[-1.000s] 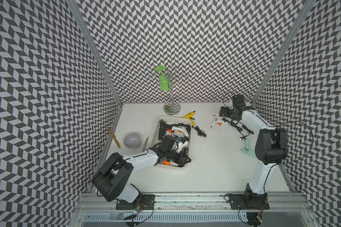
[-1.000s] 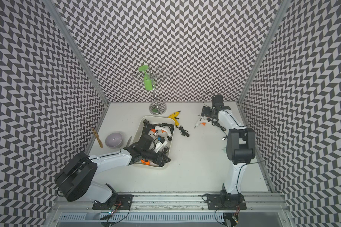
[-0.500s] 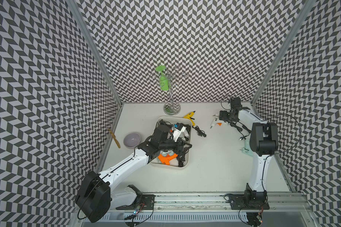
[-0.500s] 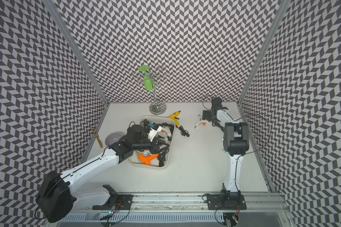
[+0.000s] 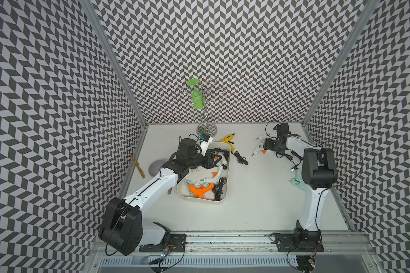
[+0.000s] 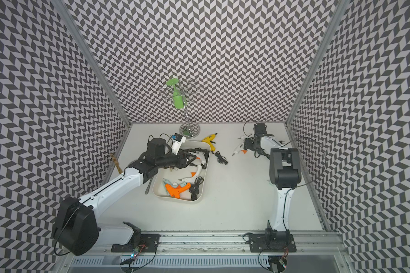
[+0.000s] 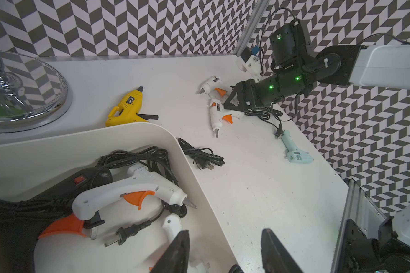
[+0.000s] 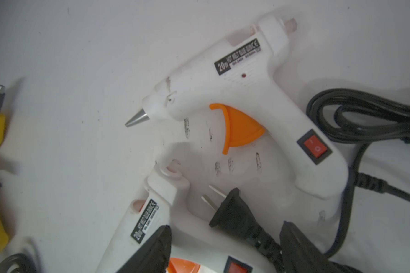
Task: Put the hot melt glue gun into the storage box
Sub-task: Move the hot melt adhesive gun to the center of the board.
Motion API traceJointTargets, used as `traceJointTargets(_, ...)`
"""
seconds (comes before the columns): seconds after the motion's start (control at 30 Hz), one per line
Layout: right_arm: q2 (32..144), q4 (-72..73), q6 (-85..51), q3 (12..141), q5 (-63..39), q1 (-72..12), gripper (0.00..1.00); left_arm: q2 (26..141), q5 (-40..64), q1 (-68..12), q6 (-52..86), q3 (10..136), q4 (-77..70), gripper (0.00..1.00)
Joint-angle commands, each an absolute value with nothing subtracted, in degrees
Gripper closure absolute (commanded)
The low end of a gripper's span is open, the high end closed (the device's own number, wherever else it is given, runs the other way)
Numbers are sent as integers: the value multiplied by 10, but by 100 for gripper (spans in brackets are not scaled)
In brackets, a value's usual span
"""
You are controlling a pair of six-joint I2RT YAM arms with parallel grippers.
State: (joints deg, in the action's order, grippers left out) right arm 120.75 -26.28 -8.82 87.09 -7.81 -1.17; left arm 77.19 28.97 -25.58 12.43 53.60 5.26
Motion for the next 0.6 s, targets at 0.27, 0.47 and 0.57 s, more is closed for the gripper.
traceJointTargets(0.27, 1056, -273, -147, 745, -161, -40, 22, 754, 286, -222, 96, 540, 49, 46)
traceJointTargets(0.47, 1017, -296, -30, 768, -46, -38, 12, 743, 264, -206, 123, 535, 66, 46)
traceJointTargets(0.57, 1011, -308, -16, 751, -34, -39, 13, 744, 258, -189, 152, 528, 84, 46)
